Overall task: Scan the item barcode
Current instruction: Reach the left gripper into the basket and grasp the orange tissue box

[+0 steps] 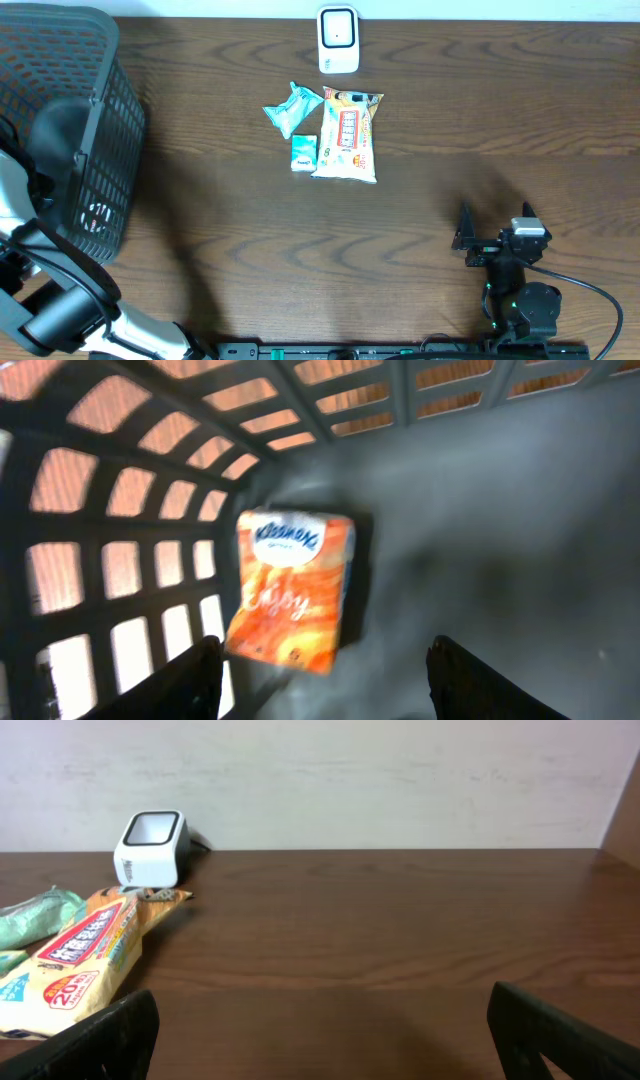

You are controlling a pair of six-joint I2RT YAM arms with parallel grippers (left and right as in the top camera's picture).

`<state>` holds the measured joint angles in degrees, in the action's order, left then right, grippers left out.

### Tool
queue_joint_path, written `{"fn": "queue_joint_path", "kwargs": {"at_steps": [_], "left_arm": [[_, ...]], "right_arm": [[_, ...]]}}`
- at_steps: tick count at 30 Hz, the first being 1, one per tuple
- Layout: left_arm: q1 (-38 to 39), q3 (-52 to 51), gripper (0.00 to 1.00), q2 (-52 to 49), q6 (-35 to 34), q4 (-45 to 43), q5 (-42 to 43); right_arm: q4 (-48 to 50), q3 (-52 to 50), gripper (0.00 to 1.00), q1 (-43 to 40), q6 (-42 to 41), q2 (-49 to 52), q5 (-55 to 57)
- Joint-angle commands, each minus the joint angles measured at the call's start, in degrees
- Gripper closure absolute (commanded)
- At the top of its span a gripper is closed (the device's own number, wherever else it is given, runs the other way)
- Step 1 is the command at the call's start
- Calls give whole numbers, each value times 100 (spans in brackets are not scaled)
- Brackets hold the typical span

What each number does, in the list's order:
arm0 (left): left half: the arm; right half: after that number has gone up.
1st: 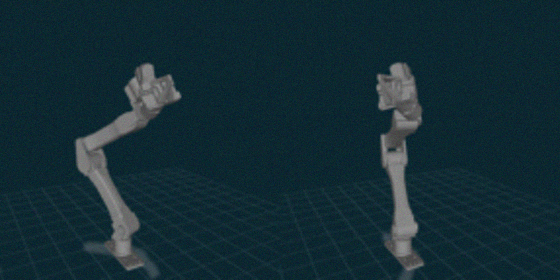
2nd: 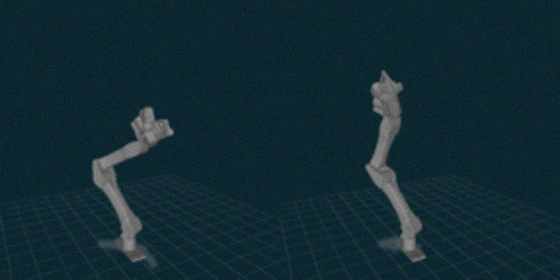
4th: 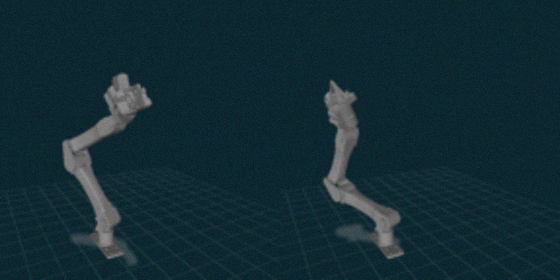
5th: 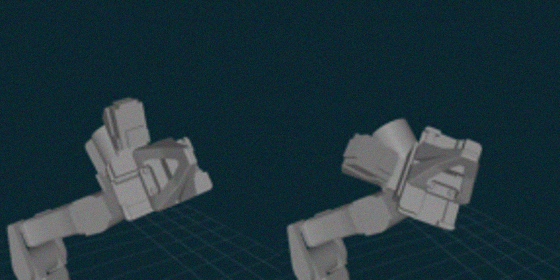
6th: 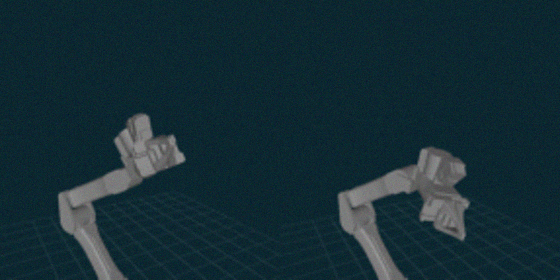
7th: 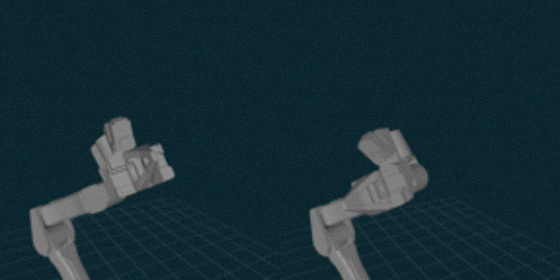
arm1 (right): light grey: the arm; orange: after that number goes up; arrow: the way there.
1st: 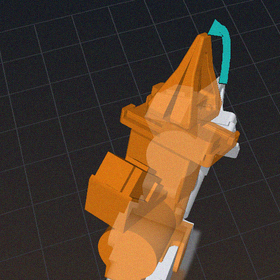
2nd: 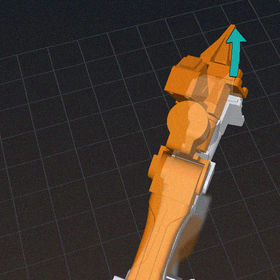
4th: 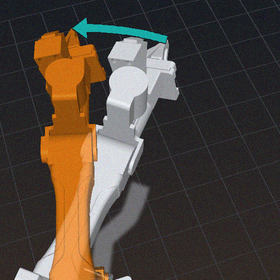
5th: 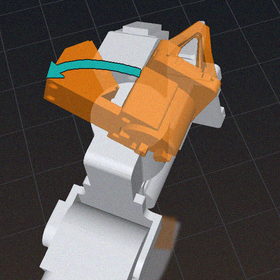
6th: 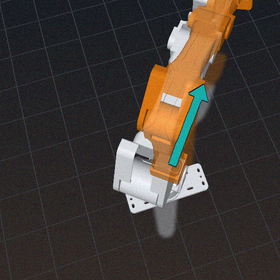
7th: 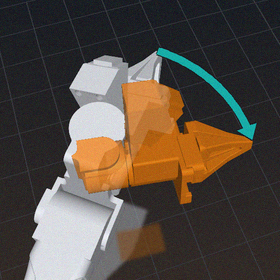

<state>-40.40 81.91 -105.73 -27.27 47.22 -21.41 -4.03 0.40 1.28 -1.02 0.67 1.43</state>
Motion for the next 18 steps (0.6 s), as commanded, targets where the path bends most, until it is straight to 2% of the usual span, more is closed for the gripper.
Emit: {"fn": "queue_joint_path", "kwargs": {"at_steps": [1, 7, 18], "left_arm": [[-11, -87, 36, -308, -109, -181, -162], [-96, -87, 36, -745, -92, -402, -162], [-481, -111, 36, -841, -85, -319, -157]], "right_arm": [[-22, -9, 1, 22, -63, -35, -7], [-22, -9, 1, 22, -63, -35, -7], [-22, -9, 1, 22, -63, -35, -7]]}}
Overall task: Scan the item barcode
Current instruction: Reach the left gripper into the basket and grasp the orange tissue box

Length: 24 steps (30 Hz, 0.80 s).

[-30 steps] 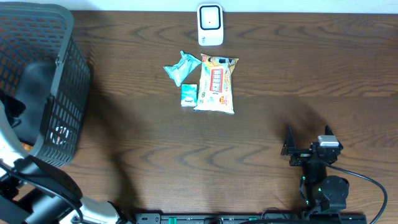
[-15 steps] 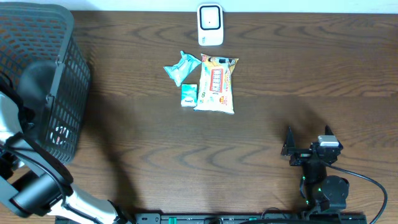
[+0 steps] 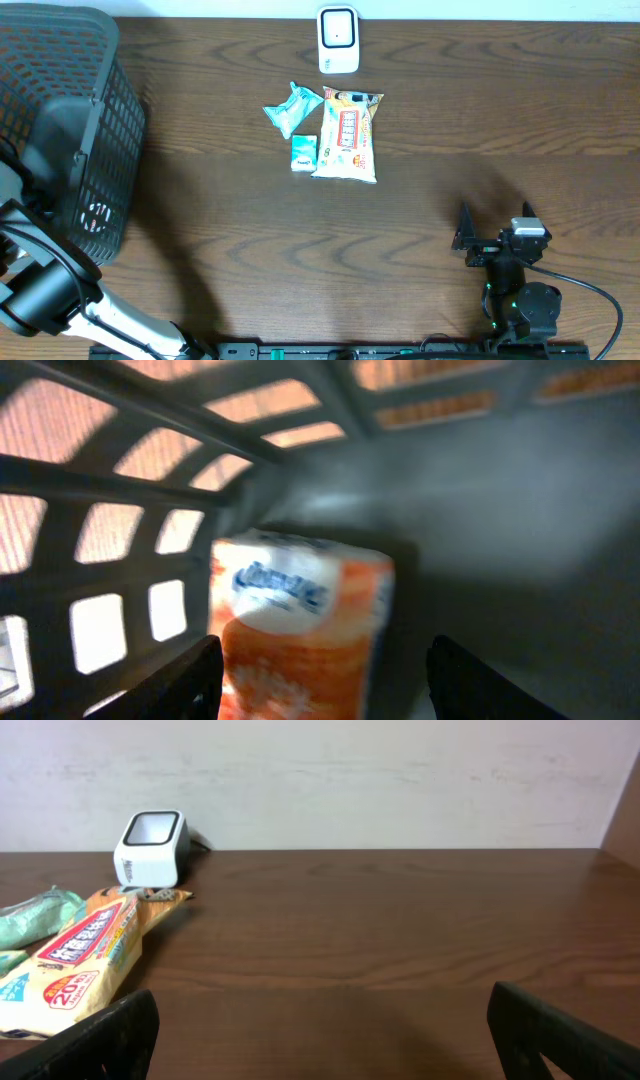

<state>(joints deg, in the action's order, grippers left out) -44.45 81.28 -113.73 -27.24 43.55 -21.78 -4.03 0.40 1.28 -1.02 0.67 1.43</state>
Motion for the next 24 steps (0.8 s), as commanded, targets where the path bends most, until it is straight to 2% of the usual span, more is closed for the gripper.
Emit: {"fn": "queue_joint_path", "kwargs": {"at_steps": [1, 6, 9, 11, 13, 14, 19, 24], "left_arm": [[-76, -57, 36, -42, -70, 50, -120], [-81, -118, 38, -151, -48, 44, -94], [-81, -138, 46, -280, -48, 50, 2], [-81, -138, 68, -310, -46, 81, 28], [-81, -127, 79, -286, -44, 90, 26], [-81, -107, 92, -254, 17, 111, 26], [-74, 208, 93, 345, 122, 555, 28], [81, 289, 93, 1816, 127, 448, 184]], "right_arm": [[-22, -9, 1, 22, -63, -35, -7], [-22, -9, 1, 22, -63, -35, -7], [-22, -9, 1, 22, -63, -35, -7], [-22, -9, 1, 22, -63, -35, -7], [-22, -9, 1, 22, -63, -35, -7], [-22, -9, 1, 22, -63, -35, -7], [-22, -9, 1, 22, -63, -35, -7], [-22, -9, 1, 22, -63, -35, -7]]}}
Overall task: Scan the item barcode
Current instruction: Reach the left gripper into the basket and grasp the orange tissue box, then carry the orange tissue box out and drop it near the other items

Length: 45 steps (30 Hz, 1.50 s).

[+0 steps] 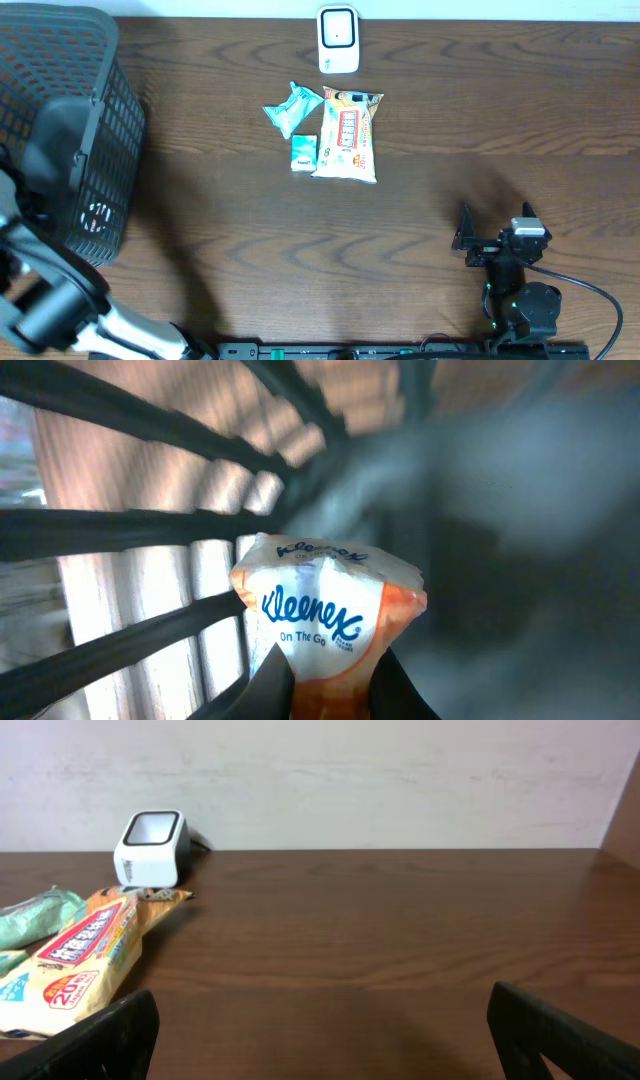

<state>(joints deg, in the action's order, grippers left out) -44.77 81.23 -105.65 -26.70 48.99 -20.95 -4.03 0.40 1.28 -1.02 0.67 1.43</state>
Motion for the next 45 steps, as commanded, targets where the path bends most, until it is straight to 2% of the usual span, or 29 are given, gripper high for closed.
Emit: {"fn": "queue_joint_path", "kwargs": {"at_steps": [1, 4, 8, 10, 13, 18, 20, 23, 27, 28, 33, 42, 43, 44, 45], "left_arm": [[164, 293, 93, 1364, 70, -223, 284], [337, 293, 93, 2354, 68, -780, 1309], [592, 291, 93, 3093, 68, -1519, 2500], [944, 291, 93, 3447, 63, -1971, 3206], [1770, 291, 92, 3626, 66, -2260, 3687], [3585, 225, 92, 3259, 160, -2232, 3681], [4028, 223, 93, 3003, 223, -2236, 3679], [4828, 225, 93, 2269, 826, -2168, 3681], [5403, 225, 92, 1340, 1617, -1810, 3676], [5626, 225, 93, 660, 1687, -1574, 3672], [5772, 225, 92, -345, 1683, -1443, 3174], [5772, 223, 91, -935, 1635, -1274, 3167], [5772, 221, 83, -935, 1635, -1266, 3167], [5772, 221, 67, -935, 1637, -1255, 3167], [5772, 221, 60, -933, 1637, -1257, 3167]], "right_arm": [[-22, -9, 1, 22, -63, -35, -7], [-22, -9, 1, 22, -63, -35, -7], [-22, -9, 1, 22, -63, -35, -7], [-22, -9, 1, 22, -63, -35, -7], [-22, -9, 1, 22, -63, -35, -7], [-22, -9, 1, 22, -63, -35, -7], [-22, -9, 1, 22, -63, -35, -7], [-22, -9, 1, 22, -63, -35, -7], [-22, -9, 1, 22, -63, -35, -7], [-24, -9, 1, 22, -63, -35, -7], [-22, -9, 1, 22, -63, -35, -7], [-24, -9, 1, 22, -63, -35, -7], [-22, -9, 1, 22, -63, -35, -9], [-22, -9, 1, 22, -63, -35, -7], [-22, -9, 1, 22, -63, -35, -7]]}}
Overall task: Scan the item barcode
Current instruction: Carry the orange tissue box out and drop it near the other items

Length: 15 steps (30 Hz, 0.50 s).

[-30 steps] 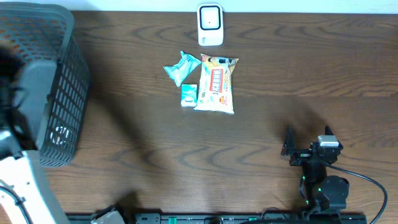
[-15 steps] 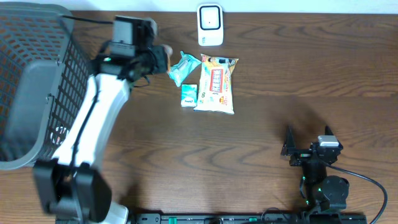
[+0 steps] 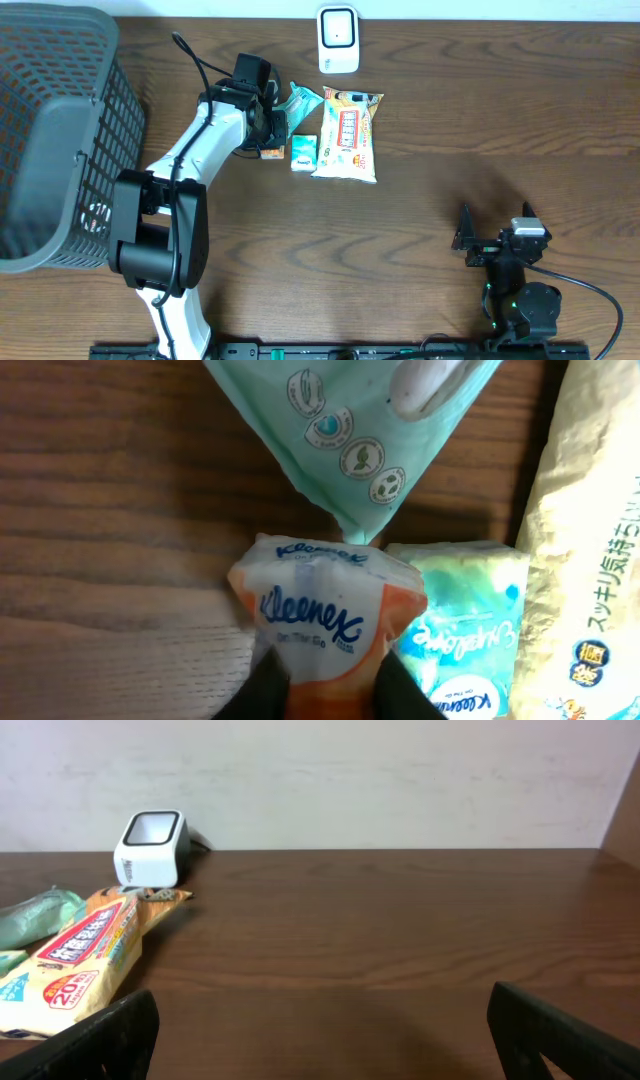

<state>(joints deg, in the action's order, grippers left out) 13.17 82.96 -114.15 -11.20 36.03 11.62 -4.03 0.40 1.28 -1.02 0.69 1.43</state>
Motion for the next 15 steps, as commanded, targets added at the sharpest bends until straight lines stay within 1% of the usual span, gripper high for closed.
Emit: {"fn": "queue_joint_path", "kwargs": {"at_steps": [1, 2, 4, 8, 12, 15], "left_arm": [[-22, 48, 58, -79, 87, 37, -90], [-24, 50, 49, -37, 90, 37, -92], [-46, 98, 40, 76, 98, 39, -94], [-168, 269, 39, 531, 111, 39, -94], [-459, 426, 39, 1364, 111, 33, -96], [-824, 433, 38, 2116, 116, -72, -219]], "right_arm": [[-22, -9, 1, 22, -63, -37, -7], [-22, -9, 1, 22, -63, -37, -7], [-22, -9, 1, 22, -63, -37, -7], [-22, -9, 1, 22, -63, -37, -7], [-22, -9, 1, 22, -63, -37, -7], [-22, -9, 1, 22, -63, -37, -7]]}}
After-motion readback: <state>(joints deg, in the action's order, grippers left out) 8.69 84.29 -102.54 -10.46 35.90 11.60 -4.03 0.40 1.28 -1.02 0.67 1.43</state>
